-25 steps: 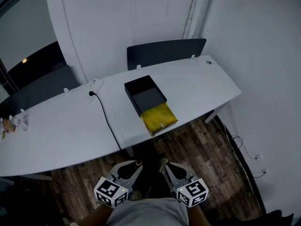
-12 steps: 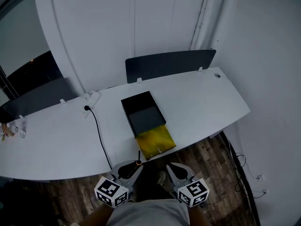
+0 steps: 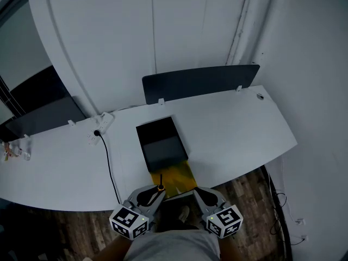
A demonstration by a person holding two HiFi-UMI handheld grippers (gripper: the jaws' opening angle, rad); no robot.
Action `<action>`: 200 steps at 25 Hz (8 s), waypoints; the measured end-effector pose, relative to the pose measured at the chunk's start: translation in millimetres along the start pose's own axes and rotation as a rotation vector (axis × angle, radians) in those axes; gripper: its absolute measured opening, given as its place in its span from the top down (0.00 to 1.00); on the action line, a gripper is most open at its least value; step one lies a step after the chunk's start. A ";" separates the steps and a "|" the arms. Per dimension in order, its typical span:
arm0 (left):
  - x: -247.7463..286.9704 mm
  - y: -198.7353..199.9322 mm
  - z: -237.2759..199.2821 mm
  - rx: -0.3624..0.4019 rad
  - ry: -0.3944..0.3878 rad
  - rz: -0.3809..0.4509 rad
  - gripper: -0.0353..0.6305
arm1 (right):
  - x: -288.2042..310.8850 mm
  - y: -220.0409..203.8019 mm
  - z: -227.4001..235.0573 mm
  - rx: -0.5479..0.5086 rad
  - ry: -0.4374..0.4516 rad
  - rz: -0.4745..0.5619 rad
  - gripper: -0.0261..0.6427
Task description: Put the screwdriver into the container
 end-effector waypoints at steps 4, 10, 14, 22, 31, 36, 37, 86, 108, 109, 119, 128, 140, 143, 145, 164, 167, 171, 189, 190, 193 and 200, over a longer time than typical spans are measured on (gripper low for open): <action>25.2 4.9 -2.8 -0.014 0.028 0.003 0.85 | 9.2 11.4 26.3 -0.017 0.030 -0.009 0.94; 46.6 9.1 -4.5 -0.027 0.061 0.012 0.85 | 19.8 19.5 50.9 -0.035 0.065 -0.019 0.94; 49.6 7.3 -8.6 -0.032 0.083 -0.004 0.85 | 24.1 19.7 56.0 -0.033 0.085 -0.025 0.94; 54.1 8.0 -15.5 -0.027 0.085 -0.047 0.85 | 30.9 21.8 58.8 -0.017 0.090 -0.031 0.94; 59.9 8.7 -33.7 -0.023 0.027 -0.115 0.85 | 44.7 25.6 51.8 0.013 0.047 -0.042 0.94; 65.8 7.3 -41.4 -0.021 -0.015 -0.146 0.85 | 50.8 23.3 49.0 0.036 0.020 -0.048 0.94; 66.5 6.3 -43.4 -0.020 -0.019 -0.150 0.85 | 52.3 22.3 48.5 0.039 0.016 -0.050 0.94; 138.6 -119.6 -71.4 0.126 -0.113 -0.639 0.85 | 76.5 -23.5 65.4 0.103 -0.022 -0.136 0.94; 165.6 -158.6 -79.2 0.127 -0.087 -0.894 0.84 | 78.5 -30.1 80.0 0.117 0.012 -0.148 0.94; 166.9 -159.1 -79.2 0.131 -0.087 -0.900 0.84 | 79.0 -30.6 80.2 0.118 0.015 -0.150 0.94; 177.3 -163.4 -81.6 0.222 -0.064 -0.948 0.84 | 84.0 -33.0 82.1 0.124 0.028 -0.158 0.94; 180.8 -168.7 -79.3 0.268 -0.060 -0.985 0.84 | 85.1 -34.8 83.7 0.130 0.031 -0.160 0.94; 179.6 -172.4 -77.2 0.312 -0.052 -1.006 0.82 | 89.3 -35.9 79.3 0.133 0.045 -0.158 0.94; 179.1 -169.4 -76.5 0.309 -0.050 -0.989 0.81 | 89.0 -35.1 78.9 0.132 0.045 -0.156 0.94; 179.4 -167.3 -76.9 0.308 -0.049 -0.977 0.80 | 89.0 -34.9 78.8 0.132 0.045 -0.155 0.94; 162.4 -141.4 -77.7 0.288 -0.062 -0.868 0.78 | 83.5 -23.3 73.1 0.097 0.028 -0.138 0.94; 157.4 -133.3 -78.1 0.281 -0.061 -0.809 0.80 | 83.5 -20.7 70.0 0.089 0.028 -0.133 0.94; 146.9 -118.7 -77.9 0.235 -0.065 -0.707 0.83 | 82.0 -18.9 65.7 0.083 0.022 -0.133 0.94; 53.4 -5.2 -67.3 0.024 0.024 -0.128 0.94 | 70.2 18.4 44.2 0.025 0.003 -0.071 0.94; 50.1 -0.5 -67.0 0.018 0.035 -0.100 0.94 | 69.5 20.9 42.6 0.022 0.004 -0.068 0.94; 43.2 8.1 -64.8 0.000 0.053 -0.045 0.94 | 69.5 27.5 36.9 0.012 0.010 -0.059 0.94; 39.6 22.1 -60.2 0.007 0.054 -0.004 0.94 | 69.0 39.1 27.5 0.004 0.029 -0.038 0.94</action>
Point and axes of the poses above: the fingertips, and each gripper's own axes: x forward along the fingers, z to its right, y out of its top, the point moved 4 cm from there along -x, backward along the fingers, and after that the axes turned 1 degree about -y, right-handed, at the moved point
